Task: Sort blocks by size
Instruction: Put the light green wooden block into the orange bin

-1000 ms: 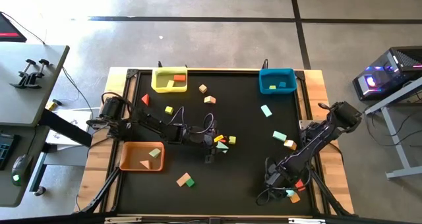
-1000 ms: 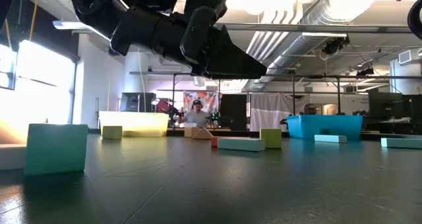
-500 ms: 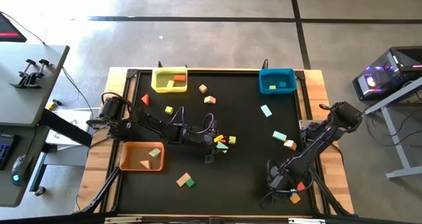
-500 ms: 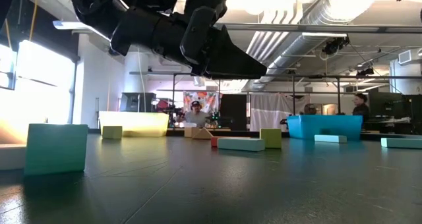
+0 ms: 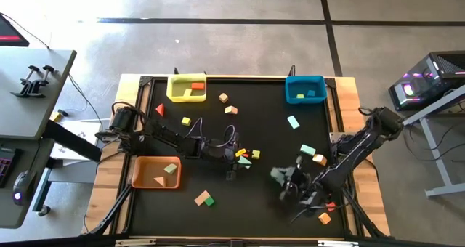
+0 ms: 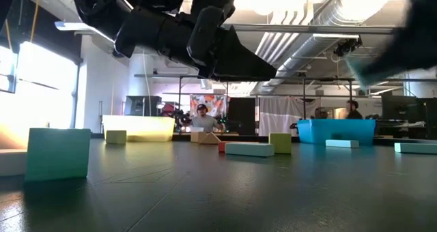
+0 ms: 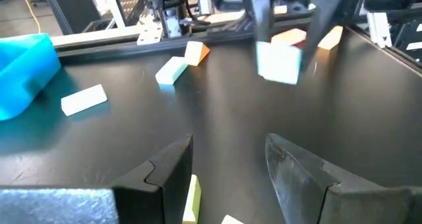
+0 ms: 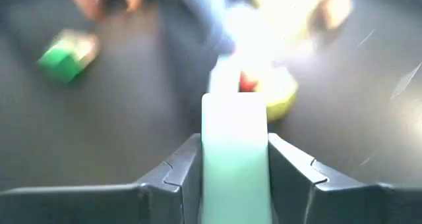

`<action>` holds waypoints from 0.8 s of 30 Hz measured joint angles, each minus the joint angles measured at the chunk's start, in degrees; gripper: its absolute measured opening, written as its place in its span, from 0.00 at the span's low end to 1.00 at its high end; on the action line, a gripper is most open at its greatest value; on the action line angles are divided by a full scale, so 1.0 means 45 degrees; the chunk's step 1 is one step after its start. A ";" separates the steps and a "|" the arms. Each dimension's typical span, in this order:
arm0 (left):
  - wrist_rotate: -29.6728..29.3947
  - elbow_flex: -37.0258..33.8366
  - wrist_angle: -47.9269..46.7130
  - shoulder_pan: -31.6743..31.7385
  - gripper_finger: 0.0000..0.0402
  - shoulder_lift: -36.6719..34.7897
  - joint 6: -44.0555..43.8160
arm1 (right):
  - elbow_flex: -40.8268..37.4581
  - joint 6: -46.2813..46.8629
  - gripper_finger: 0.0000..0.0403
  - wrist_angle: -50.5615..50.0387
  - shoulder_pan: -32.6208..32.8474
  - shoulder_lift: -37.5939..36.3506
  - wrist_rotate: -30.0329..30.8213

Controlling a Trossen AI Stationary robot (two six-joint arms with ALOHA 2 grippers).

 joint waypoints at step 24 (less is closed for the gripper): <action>-0.1802 0.2084 -0.1547 -0.1445 0.46 -0.0005 1.1286 | -0.6743 -1.2224 0.32 2.0570 -0.4981 0.0142 -0.7312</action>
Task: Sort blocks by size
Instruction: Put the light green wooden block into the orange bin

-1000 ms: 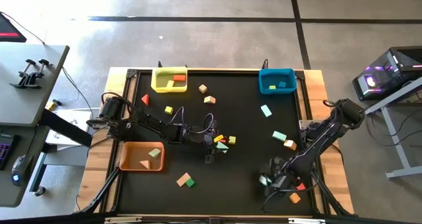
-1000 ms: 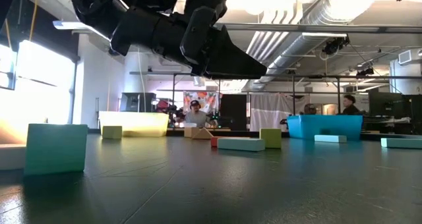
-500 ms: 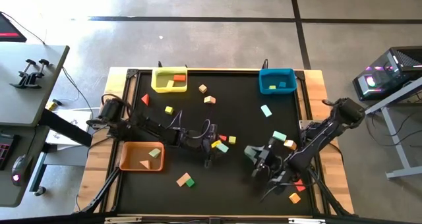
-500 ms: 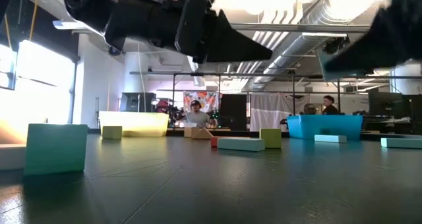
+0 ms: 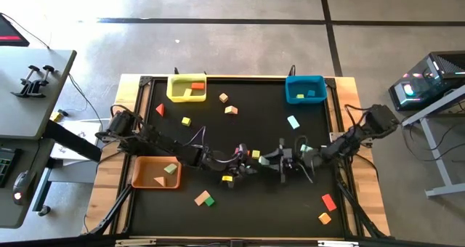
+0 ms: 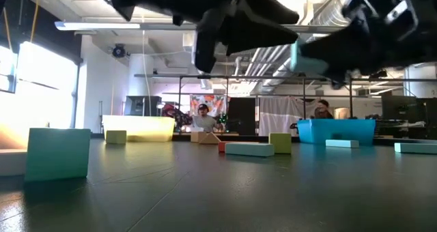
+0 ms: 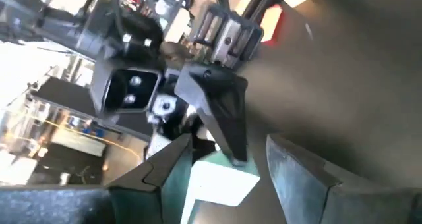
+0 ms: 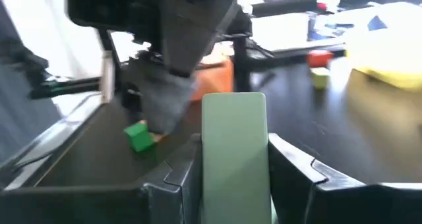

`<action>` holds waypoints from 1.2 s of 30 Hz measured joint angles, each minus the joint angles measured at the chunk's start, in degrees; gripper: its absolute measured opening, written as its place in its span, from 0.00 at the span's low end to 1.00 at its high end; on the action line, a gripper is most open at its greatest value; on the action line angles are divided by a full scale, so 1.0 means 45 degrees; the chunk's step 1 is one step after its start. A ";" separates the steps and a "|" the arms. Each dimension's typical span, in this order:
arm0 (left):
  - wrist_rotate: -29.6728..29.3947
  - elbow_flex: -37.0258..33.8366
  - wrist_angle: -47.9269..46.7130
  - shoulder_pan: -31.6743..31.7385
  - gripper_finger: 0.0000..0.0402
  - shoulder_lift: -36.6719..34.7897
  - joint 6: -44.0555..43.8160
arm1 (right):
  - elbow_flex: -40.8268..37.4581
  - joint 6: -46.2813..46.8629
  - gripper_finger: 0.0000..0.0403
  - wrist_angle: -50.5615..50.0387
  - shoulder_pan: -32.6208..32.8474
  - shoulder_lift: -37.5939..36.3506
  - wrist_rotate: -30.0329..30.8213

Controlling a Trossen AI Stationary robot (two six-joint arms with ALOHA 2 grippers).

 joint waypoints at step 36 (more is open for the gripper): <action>-0.3686 0.0776 -0.1834 -0.0442 0.41 0.0000 0.0370 | 0.1107 -0.0661 0.35 -0.0138 -0.2264 -0.0005 -0.4541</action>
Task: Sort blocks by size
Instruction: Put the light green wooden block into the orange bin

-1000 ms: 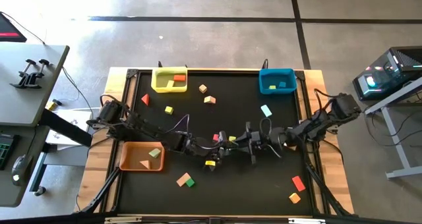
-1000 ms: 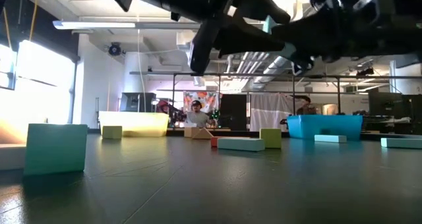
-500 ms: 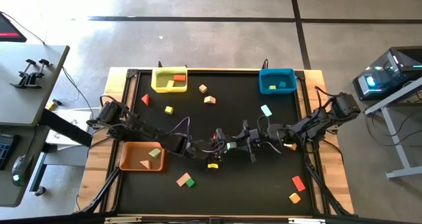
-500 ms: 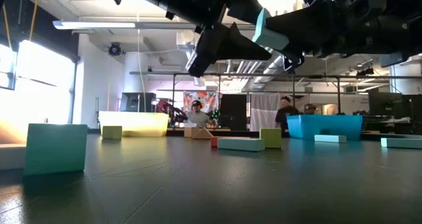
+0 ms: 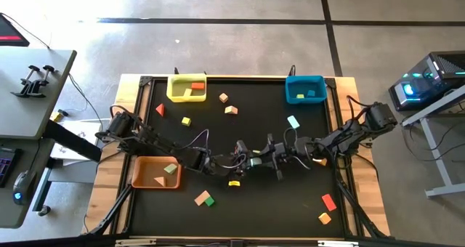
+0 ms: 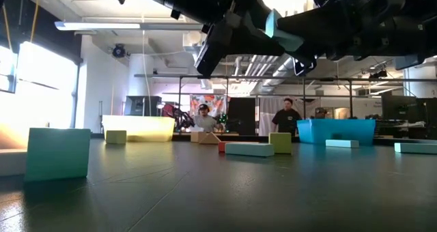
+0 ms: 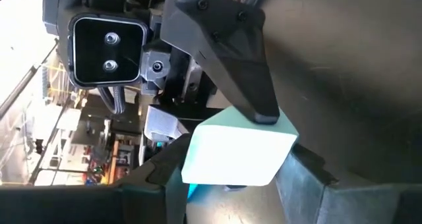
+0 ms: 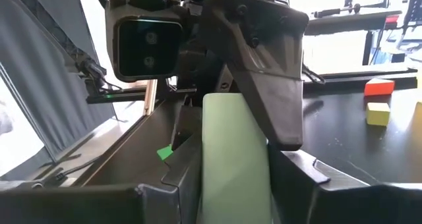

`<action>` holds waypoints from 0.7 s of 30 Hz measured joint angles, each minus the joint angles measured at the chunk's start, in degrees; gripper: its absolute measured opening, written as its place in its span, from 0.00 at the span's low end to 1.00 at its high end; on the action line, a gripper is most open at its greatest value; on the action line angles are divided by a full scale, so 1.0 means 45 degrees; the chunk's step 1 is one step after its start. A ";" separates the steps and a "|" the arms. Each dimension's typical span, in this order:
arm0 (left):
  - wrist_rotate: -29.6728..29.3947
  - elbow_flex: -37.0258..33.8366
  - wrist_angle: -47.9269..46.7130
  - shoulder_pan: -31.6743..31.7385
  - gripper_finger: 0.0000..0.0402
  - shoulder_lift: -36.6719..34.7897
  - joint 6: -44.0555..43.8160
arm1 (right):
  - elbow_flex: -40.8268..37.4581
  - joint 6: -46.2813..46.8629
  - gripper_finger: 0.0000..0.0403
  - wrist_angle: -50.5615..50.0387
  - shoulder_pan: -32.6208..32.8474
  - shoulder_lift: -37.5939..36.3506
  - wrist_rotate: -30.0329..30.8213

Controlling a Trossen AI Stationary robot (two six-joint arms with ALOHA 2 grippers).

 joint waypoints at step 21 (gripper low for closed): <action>-0.0608 -0.0014 -0.1642 -0.0094 0.39 0.0005 -0.2465 | 0.0010 0.0566 0.54 -0.1322 -0.0849 -0.0253 0.0185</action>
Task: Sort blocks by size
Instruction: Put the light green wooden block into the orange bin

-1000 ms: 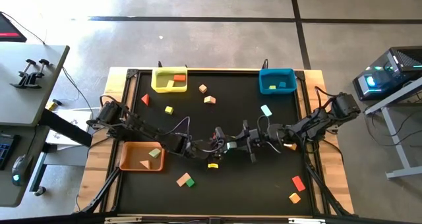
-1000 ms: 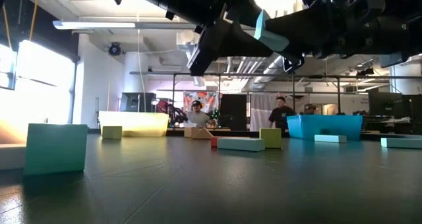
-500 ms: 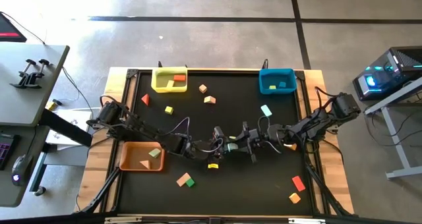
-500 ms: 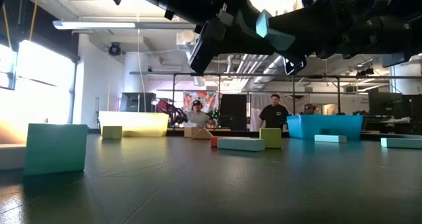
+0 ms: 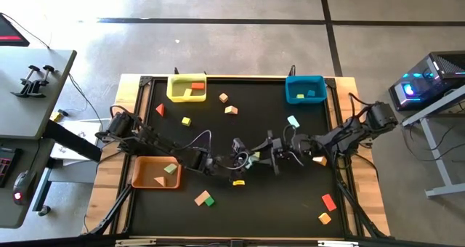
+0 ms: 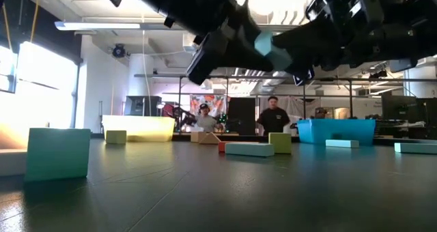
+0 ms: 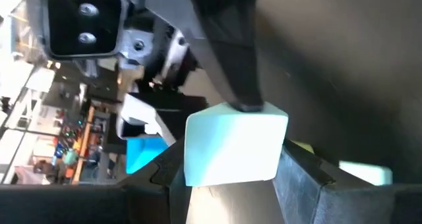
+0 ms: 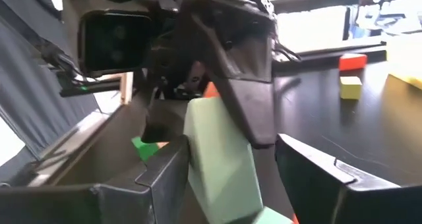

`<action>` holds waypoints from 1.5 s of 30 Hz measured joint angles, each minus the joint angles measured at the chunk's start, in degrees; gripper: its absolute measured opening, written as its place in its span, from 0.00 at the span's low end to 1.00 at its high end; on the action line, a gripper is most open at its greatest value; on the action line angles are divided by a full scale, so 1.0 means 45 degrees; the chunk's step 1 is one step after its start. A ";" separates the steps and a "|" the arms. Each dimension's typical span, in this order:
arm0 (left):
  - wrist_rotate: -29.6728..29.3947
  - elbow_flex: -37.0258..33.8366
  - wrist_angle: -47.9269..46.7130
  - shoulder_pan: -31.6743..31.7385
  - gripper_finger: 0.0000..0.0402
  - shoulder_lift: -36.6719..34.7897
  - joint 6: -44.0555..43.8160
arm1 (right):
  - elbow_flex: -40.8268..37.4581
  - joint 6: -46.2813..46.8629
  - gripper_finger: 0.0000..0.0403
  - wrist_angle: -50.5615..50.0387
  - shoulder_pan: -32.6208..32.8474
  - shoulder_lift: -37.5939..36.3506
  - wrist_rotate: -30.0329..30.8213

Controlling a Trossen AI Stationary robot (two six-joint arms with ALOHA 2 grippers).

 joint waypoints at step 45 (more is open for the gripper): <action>0.6687 -0.2879 -2.0023 -0.7404 0.39 -0.5275 -2.8149 | 0.0000 0.1184 0.54 -0.2291 0.0805 -0.0427 0.3463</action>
